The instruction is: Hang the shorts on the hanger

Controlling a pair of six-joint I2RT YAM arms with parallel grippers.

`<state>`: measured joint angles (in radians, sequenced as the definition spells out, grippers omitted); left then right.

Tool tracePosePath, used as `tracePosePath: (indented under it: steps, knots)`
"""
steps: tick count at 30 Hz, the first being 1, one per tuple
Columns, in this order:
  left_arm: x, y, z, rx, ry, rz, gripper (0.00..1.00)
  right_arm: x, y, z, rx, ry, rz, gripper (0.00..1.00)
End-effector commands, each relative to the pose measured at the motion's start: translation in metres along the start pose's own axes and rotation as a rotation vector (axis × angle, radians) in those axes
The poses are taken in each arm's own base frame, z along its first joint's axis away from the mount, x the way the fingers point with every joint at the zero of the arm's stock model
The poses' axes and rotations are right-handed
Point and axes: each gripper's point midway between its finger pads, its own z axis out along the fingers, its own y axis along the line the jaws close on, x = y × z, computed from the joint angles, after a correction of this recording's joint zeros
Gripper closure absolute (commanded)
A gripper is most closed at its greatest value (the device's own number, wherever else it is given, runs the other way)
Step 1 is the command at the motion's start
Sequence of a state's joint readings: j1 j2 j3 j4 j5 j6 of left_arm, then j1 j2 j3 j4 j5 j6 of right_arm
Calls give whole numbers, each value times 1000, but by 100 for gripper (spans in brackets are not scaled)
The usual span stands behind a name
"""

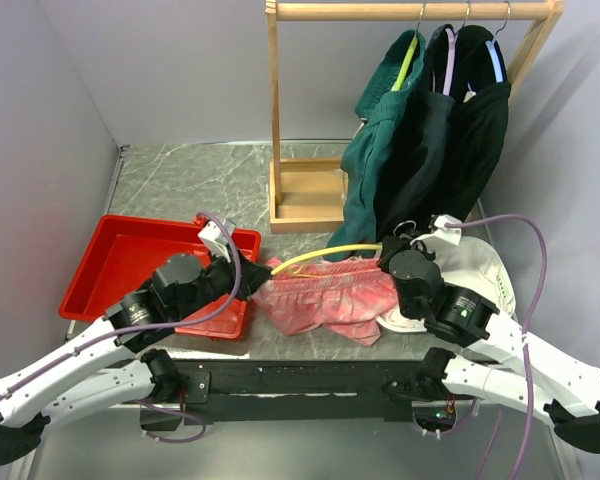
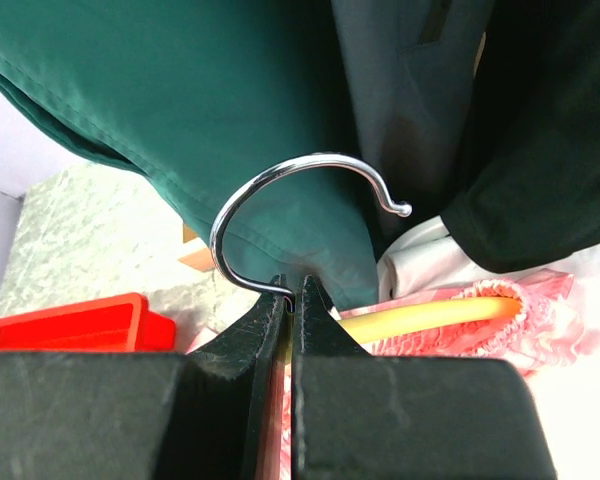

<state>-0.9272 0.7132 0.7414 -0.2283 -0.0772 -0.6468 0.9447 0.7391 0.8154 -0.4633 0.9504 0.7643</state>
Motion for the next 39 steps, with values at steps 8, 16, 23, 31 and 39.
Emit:
tracePosePath:
  steps: [8, 16, 23, 31, 39]
  knots:
    - [-40, -1, -30, -30, -137, 42, 99, -18, -23, 1, 129, -79, -69, 100]
    - [-57, -8, -38, -26, -175, 62, 99, -16, -23, 2, 136, -80, -88, 100]
    - [-71, -14, -48, -8, -219, 86, 98, -16, -20, 2, 137, -83, -91, 100]
    - [-78, -24, -40, 8, -193, 143, 98, -19, -19, -1, 156, -101, -118, 100]
    - [-77, -33, -22, 19, -121, 224, 97, -28, -14, -6, 154, -121, -120, 100]
